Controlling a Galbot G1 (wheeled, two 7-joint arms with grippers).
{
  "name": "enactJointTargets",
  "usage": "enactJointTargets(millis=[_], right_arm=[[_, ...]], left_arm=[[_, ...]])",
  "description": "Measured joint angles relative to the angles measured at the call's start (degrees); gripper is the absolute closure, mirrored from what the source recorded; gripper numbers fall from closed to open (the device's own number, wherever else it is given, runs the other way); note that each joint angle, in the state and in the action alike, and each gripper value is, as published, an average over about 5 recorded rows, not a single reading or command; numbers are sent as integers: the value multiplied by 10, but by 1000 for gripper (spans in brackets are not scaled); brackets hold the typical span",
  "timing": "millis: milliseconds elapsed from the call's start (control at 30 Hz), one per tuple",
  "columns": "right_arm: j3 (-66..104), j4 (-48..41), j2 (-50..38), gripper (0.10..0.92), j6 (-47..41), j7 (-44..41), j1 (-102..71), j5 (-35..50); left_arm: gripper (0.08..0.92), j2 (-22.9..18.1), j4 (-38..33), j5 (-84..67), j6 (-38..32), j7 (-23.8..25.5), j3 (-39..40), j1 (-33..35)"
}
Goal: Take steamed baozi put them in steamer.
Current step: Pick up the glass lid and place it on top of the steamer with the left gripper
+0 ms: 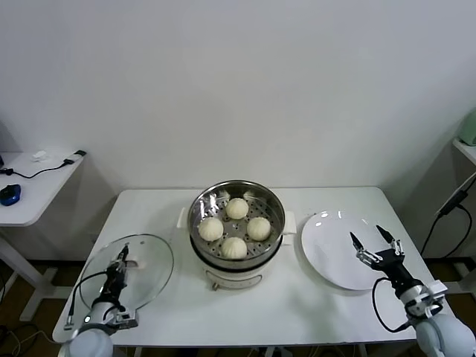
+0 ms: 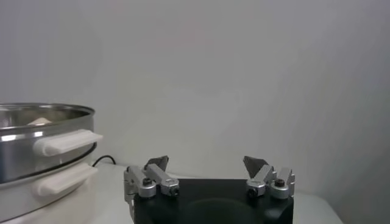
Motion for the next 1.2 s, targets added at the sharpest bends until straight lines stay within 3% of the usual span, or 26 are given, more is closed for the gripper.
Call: enactJointTargets(millis=[367,700,1000,1200], right_arm=[[0,-11,-8,203,0,2,14,-2],[-11,-25,-20,203,1,9,33,-7],[-32,-47,-24,203,1,18,62,-19],[-40,-62,-24,203,3,19,80,-27]], left_arm=[[850,30,-127,-22,32,26,-8,52],[850,91,-254,-20,149,61,20,68],[850,155,-307,-11,285,120,116,7],[850,164,-316,11,362,194,218,-70]])
